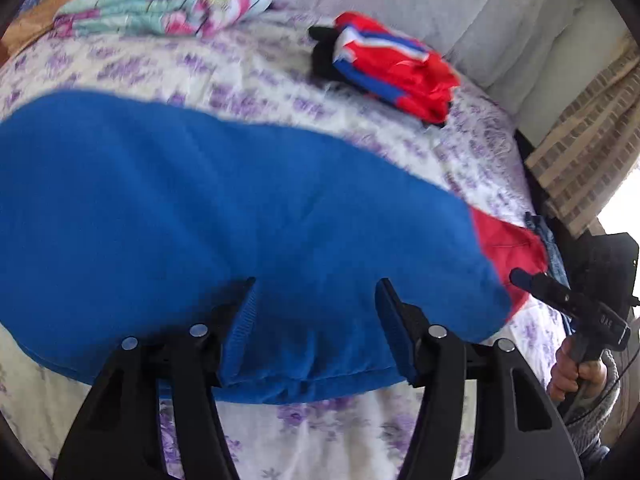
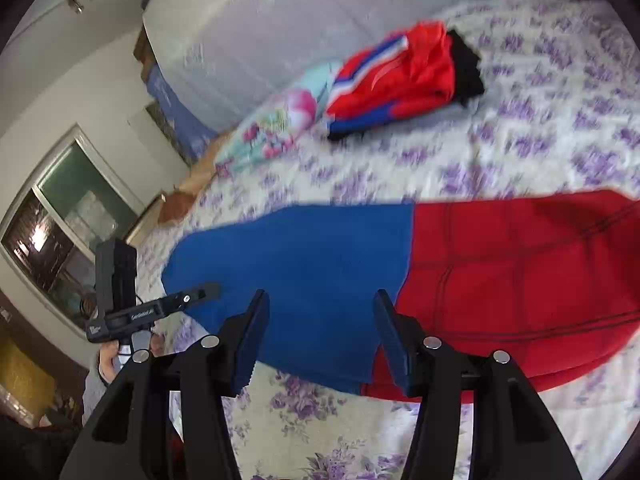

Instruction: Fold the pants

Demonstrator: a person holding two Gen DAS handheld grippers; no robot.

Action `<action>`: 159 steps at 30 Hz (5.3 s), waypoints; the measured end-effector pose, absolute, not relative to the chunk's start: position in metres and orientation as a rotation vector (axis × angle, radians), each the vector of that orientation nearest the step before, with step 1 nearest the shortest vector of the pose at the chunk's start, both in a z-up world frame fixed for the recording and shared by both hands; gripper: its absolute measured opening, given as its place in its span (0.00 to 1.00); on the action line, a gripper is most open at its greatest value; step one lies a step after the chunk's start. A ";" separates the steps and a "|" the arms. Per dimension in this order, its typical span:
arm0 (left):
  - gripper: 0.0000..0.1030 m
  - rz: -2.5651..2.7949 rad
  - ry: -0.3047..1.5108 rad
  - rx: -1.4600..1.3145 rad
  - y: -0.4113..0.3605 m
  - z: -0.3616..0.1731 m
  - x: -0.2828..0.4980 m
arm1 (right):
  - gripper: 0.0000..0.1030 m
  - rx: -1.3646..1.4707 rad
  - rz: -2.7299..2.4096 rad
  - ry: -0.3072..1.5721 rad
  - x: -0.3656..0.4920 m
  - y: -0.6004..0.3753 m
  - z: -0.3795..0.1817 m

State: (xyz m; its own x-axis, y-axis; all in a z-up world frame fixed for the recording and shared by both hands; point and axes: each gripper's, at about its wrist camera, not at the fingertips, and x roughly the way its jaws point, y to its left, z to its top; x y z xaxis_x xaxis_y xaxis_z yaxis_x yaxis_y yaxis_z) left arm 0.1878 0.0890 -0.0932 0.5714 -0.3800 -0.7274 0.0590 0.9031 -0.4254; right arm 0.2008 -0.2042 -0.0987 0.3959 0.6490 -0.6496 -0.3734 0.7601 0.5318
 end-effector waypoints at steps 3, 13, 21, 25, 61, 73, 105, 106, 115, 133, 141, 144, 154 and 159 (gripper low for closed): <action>0.47 -0.297 0.896 -0.346 0.096 -0.094 0.169 | 0.31 0.345 0.659 1.028 0.205 -0.214 -0.113; 0.84 -0.349 0.677 -0.417 0.085 -0.057 0.159 | 0.45 0.347 0.907 0.989 0.299 -0.135 -0.046; 0.92 -0.390 0.781 -0.403 0.067 -0.100 0.177 | 0.42 0.285 0.936 1.183 0.377 -0.056 -0.083; 0.95 -0.385 0.790 -0.385 0.062 -0.104 0.180 | 0.41 0.217 0.962 1.220 0.380 -0.035 -0.096; 0.95 -0.390 0.770 -0.416 0.065 -0.103 0.177 | 0.14 -0.169 0.777 0.961 0.313 0.018 -0.077; 0.95 -0.393 0.767 -0.422 0.066 -0.103 0.177 | 0.41 0.140 0.632 0.785 0.314 -0.067 -0.042; 0.95 -0.395 0.758 -0.432 0.068 -0.104 0.178 | 0.33 0.945 0.279 0.693 0.203 -0.414 -0.145; 0.95 -0.396 0.758 -0.432 0.068 -0.104 0.178 | 0.30 0.953 0.290 0.679 0.203 -0.414 -0.144; 0.95 -0.405 0.717 -0.480 0.078 -0.102 0.170 | 0.22 0.642 0.228 0.503 0.170 -0.366 -0.065; 0.95 -0.039 0.530 -0.638 0.216 -0.078 0.093 | 0.15 -0.047 0.504 0.567 0.199 -0.072 -0.022; 0.95 0.004 0.517 -0.653 0.240 -0.094 0.093 | 0.26 -0.198 0.590 0.770 0.203 -0.019 -0.089; 0.95 0.037 0.523 -0.595 0.234 -0.098 0.096 | 0.43 -0.147 0.668 0.797 0.198 -0.025 -0.080; 0.95 0.067 0.528 -0.546 0.231 -0.100 0.100 | 0.42 -0.044 0.470 0.701 0.217 -0.068 -0.051; 0.95 0.065 0.534 -0.539 0.231 -0.101 0.102 | 0.46 -0.154 0.476 0.847 0.229 -0.044 -0.105</action>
State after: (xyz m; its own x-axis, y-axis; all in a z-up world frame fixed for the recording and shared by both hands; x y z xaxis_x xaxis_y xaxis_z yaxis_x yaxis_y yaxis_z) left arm 0.1023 0.2310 -0.1013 0.8624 -0.0779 -0.5002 -0.1961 0.8595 -0.4720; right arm 0.2288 -0.0438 -0.1054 0.5647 0.3426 -0.7509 -0.4631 0.8846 0.0554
